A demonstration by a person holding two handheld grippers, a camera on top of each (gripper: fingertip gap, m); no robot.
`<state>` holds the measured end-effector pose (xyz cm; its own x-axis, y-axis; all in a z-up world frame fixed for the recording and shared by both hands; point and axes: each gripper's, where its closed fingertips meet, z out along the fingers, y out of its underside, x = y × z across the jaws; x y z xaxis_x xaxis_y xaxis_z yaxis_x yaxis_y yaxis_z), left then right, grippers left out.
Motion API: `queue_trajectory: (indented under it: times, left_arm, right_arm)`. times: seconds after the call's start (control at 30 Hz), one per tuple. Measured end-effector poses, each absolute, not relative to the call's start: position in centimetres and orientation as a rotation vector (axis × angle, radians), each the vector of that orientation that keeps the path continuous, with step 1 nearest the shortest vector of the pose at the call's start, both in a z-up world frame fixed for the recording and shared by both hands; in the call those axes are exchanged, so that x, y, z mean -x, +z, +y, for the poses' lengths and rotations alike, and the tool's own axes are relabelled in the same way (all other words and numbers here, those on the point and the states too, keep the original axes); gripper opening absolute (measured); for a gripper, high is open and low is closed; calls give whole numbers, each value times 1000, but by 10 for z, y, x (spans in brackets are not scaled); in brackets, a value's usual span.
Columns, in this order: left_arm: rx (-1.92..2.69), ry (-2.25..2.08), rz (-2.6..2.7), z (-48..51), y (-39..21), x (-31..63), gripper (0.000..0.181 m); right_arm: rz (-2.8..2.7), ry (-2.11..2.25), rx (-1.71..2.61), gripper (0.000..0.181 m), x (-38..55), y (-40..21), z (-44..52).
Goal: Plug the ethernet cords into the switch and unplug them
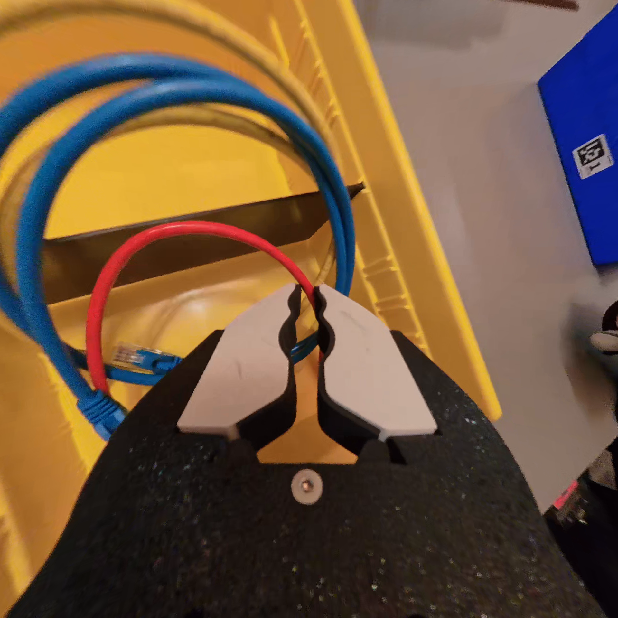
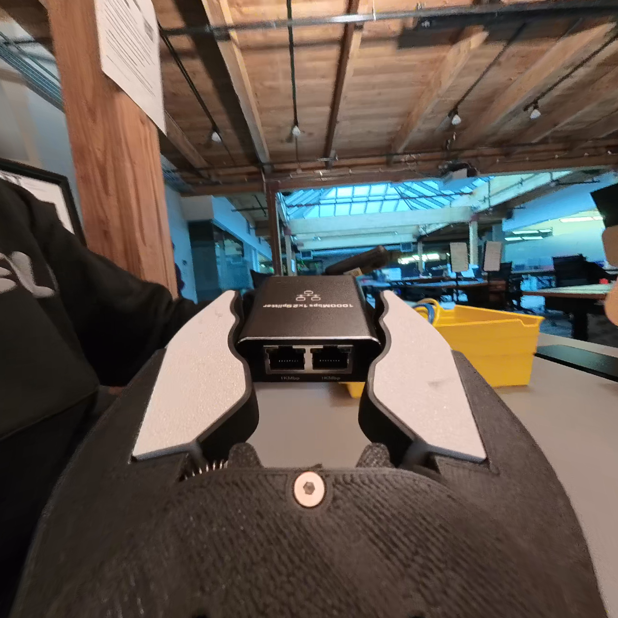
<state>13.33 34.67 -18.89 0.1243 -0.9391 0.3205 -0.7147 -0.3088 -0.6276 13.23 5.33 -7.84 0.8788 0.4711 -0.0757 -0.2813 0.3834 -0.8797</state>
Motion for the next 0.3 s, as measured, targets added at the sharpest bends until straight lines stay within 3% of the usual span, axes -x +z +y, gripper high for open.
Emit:
queue_trajectory:
  times: [0.03,0.3]
  left_arm:
    - [2050,-975,1602,347,-180,-131,6]
    - [1559,-783,1682,313,-76,-102,0]
  right_arm:
    - [-202,517,1042,76,-132,-74,48]
    - [-218,586,956,76,-134,-64,33]
